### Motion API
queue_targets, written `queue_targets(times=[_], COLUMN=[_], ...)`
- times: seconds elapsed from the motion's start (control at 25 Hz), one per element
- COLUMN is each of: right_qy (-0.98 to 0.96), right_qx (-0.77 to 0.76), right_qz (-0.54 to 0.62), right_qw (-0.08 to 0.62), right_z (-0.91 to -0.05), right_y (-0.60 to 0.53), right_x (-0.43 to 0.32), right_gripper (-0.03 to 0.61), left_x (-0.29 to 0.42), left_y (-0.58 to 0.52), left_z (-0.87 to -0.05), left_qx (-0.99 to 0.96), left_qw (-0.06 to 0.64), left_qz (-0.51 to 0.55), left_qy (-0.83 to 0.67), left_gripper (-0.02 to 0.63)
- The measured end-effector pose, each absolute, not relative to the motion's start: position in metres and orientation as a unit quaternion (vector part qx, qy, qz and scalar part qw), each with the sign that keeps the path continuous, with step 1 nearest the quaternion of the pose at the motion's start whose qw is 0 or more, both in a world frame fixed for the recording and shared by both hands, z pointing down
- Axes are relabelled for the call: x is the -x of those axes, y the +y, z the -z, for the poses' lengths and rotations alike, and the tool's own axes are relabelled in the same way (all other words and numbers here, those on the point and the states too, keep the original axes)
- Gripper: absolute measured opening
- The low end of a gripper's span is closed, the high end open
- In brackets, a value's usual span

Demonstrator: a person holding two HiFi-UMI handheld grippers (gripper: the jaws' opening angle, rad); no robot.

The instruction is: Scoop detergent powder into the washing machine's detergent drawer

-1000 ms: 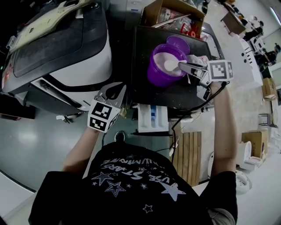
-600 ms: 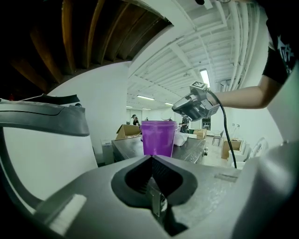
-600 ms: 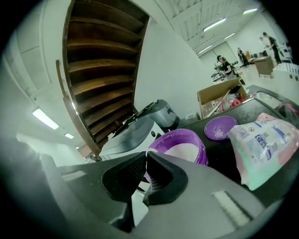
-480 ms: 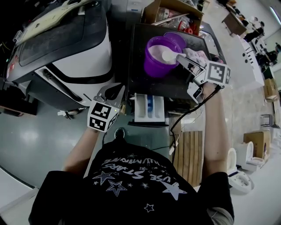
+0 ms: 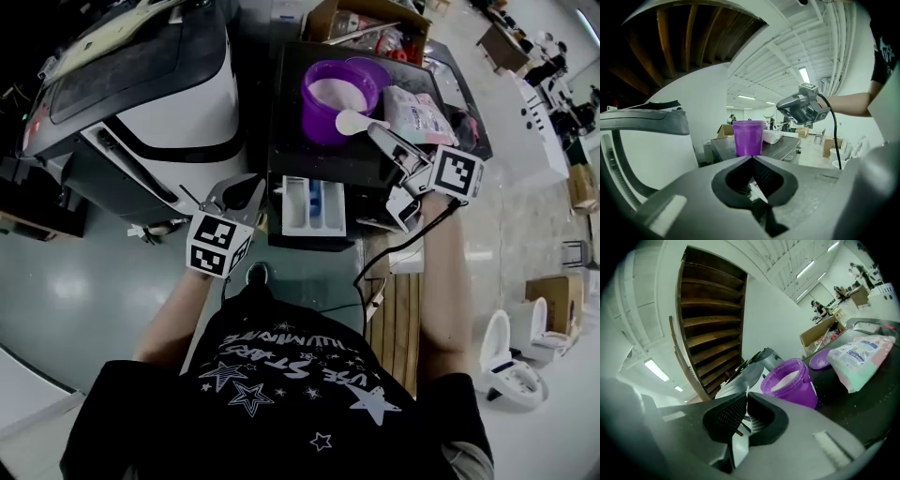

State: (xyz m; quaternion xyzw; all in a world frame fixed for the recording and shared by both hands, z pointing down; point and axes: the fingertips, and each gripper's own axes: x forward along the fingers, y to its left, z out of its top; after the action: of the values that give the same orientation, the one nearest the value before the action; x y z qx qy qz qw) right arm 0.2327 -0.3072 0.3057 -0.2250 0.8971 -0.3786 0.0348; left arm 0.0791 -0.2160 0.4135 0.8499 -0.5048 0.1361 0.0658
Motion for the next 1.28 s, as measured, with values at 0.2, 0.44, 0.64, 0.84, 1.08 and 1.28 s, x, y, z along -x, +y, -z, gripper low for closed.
queue_targets(times=[0.2, 0.44, 0.64, 0.84, 1.08, 1.28], right_qy=[0.894, 0.887, 0.883, 0.884, 0.879, 0.873], right_qx=[0.251, 0.255, 0.264, 0.253, 0.256, 0.283], right_qz=[0.370, 0.385, 0.387, 0.394, 0.401, 0.396], right_qw=[0.017, 0.014, -0.008, -0.017, -0.020, -0.031], right_z=[-0.329, -0.356, -0.382, -0.405, -0.429, -0.447], right_y=[-0.280, -0.243, -0.215, -0.195, -0.186, -0.190], right_x=[-0.256, -0.269, -0.272, -0.261, -0.243, -0.230], right_gripper=[0.034, 0.034, 0.034, 0.034, 0.034, 0.034], left_x=[-0.093, -0.109, -0.117, -0.113, -0.094, -0.081], left_y=[-0.190, -0.157, -0.124, -0.094, -0.083, -0.095], left_z=[-0.419, -0.429, -0.439, -0.450, -0.462, -0.474], left_qx=[-0.848, -0.844, -0.838, -0.829, -0.818, -0.824], left_qw=[0.069, 0.077, 0.087, 0.095, 0.111, 0.116], left_qz=[-0.146, -0.155, -0.167, -0.184, -0.192, -0.203], left_qy=[-0.504, -0.507, -0.512, -0.520, -0.530, -0.517], left_gripper=[0.002, 0.002, 0.002, 0.002, 0.002, 0.002])
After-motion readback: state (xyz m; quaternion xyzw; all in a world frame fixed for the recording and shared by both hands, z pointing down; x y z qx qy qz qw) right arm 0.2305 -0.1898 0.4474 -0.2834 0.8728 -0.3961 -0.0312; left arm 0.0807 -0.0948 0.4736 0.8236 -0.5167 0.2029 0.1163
